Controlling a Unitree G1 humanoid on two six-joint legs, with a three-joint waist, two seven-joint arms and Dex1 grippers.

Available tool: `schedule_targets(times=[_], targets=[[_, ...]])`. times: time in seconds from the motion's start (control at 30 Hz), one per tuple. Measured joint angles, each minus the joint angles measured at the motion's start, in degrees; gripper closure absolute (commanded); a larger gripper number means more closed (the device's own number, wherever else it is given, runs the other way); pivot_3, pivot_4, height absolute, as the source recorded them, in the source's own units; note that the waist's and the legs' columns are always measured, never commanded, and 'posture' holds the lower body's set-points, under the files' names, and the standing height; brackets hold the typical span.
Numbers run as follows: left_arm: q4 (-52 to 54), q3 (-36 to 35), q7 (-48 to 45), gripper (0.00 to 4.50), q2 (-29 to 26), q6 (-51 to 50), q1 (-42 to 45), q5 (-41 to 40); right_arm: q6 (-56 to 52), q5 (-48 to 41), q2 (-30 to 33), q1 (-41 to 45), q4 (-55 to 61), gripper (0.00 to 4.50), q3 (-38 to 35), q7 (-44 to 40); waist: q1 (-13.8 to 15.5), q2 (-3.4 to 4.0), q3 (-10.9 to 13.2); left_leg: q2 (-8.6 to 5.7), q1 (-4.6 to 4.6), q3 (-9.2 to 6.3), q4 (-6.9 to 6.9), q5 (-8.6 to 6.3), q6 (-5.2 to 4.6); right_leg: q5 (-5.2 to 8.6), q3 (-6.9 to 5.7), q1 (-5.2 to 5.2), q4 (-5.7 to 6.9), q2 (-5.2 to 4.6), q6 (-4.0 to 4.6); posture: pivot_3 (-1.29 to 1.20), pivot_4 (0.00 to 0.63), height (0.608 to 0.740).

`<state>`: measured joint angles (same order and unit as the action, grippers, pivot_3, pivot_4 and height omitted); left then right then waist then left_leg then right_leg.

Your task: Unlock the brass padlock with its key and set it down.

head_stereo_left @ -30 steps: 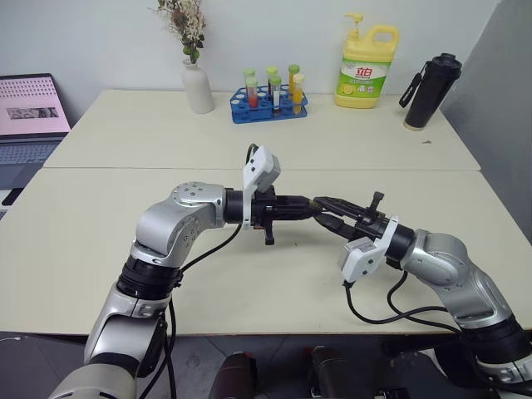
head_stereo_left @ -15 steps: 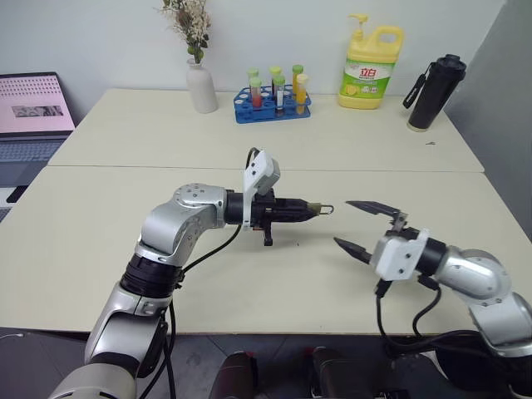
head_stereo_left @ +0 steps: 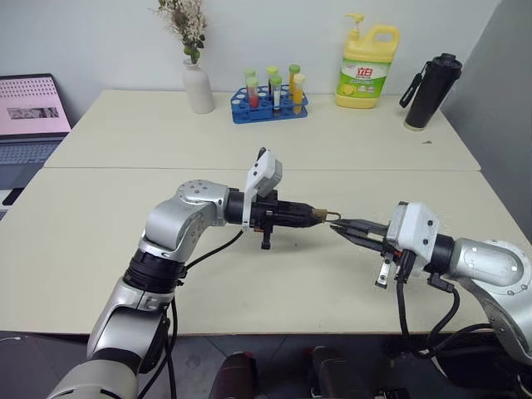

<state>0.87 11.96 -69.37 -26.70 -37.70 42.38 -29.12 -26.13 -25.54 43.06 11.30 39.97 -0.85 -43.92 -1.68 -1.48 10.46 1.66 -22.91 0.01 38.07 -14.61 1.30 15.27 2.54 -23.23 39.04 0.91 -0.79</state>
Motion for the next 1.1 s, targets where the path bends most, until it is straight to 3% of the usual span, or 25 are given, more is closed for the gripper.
schedule_targets(times=[1.1], targets=[[7.60,-1.15,-0.27,4.33,-3.35,-3.56,-3.93,-4.83,3.91,1.36,0.11,3.06,-9.02,4.50,1.68,-7.40,0.01,0.00,0.00,0.01,0.00,-0.01,-0.01,0.00,0.00,0.00,-0.02,-0.01,0.00,0.00,-0.01,0.00,0.150,0.740]])
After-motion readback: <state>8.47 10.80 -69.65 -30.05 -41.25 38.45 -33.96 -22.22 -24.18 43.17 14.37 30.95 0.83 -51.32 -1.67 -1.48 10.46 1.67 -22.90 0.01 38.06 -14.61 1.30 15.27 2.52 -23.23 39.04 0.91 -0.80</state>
